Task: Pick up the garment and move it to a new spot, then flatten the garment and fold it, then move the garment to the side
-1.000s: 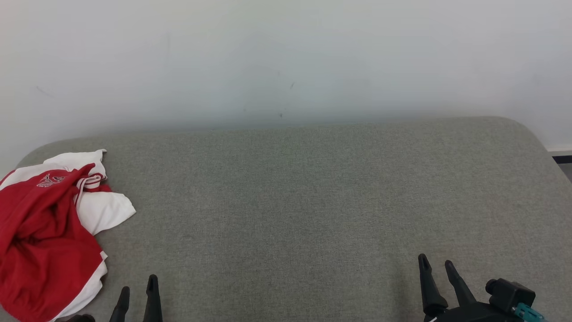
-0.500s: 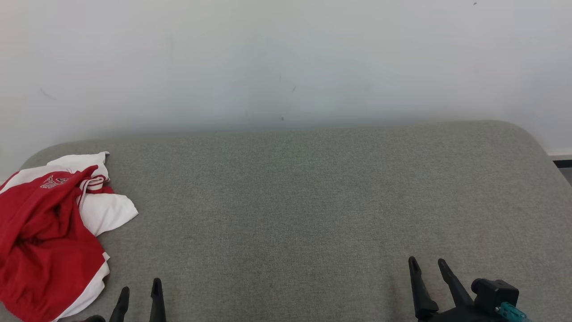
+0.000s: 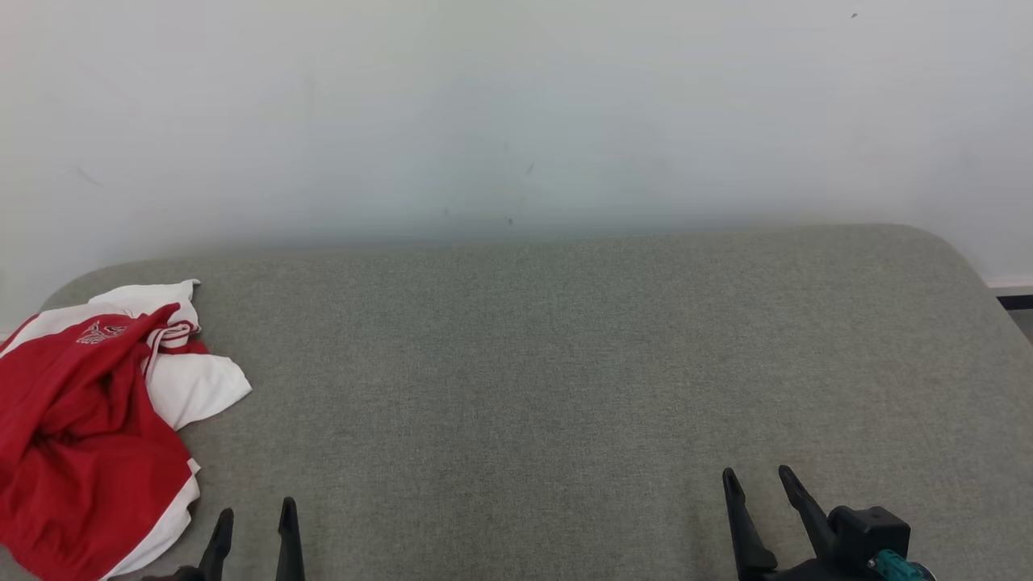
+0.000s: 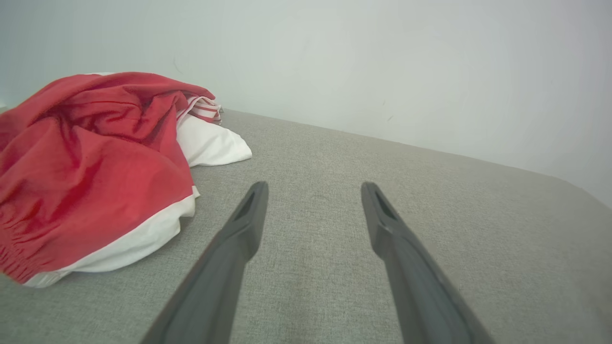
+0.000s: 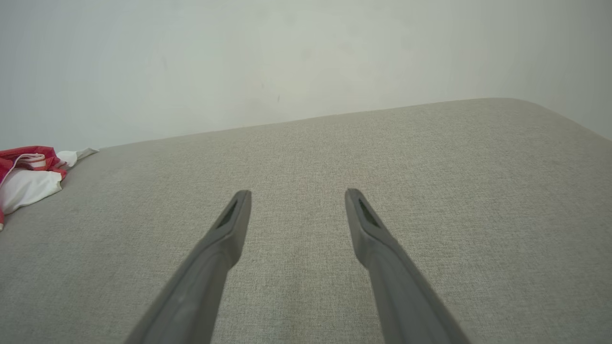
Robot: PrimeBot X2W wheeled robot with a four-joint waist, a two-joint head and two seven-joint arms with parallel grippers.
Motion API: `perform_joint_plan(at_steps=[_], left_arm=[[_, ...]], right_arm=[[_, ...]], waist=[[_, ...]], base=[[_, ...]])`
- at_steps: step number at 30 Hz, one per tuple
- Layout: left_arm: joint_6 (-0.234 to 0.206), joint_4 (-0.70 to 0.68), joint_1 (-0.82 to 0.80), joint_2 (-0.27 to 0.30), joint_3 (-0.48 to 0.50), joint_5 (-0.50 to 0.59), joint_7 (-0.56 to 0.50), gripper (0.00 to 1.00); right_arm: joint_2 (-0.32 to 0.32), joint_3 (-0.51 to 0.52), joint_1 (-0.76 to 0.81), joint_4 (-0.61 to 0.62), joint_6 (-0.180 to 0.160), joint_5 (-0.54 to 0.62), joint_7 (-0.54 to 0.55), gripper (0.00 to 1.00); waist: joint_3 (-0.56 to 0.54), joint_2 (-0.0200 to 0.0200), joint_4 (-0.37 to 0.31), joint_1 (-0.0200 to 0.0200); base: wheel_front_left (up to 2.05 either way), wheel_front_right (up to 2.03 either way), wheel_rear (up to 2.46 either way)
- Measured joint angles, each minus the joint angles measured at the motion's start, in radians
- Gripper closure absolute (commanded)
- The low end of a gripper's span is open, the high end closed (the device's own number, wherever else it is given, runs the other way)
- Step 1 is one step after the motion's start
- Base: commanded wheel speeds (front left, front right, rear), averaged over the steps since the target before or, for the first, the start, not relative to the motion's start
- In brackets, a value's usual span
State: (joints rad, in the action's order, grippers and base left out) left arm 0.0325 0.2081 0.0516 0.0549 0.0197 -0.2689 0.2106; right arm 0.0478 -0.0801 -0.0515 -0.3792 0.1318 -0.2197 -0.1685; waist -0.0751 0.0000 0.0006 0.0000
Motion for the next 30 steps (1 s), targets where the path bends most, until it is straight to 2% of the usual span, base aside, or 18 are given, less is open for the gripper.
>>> perform_joint_plan(at_steps=[21, 30], left_arm=[[-0.025, -0.014, 0.033, -0.002, -0.017, 0.148, 0.043, 0.0], [-0.032, -0.014, 0.033, -0.002, -0.022, 0.179, 0.053, 0.0]], right_arm=[[0.001, -0.027, 0.001, -0.02, 0.0, 0.163, -0.036, 0.0], [0.001, -0.029, 0.0, -0.025, 0.0, 0.202, -0.047, 0.0]], waist=[[-0.017, 0.0, -0.004, -0.0001], [-0.017, 0.0, -0.003, 0.0]], base=[[0.0, 0.0, 0.0], [0.0, 0.0, 0.0]])
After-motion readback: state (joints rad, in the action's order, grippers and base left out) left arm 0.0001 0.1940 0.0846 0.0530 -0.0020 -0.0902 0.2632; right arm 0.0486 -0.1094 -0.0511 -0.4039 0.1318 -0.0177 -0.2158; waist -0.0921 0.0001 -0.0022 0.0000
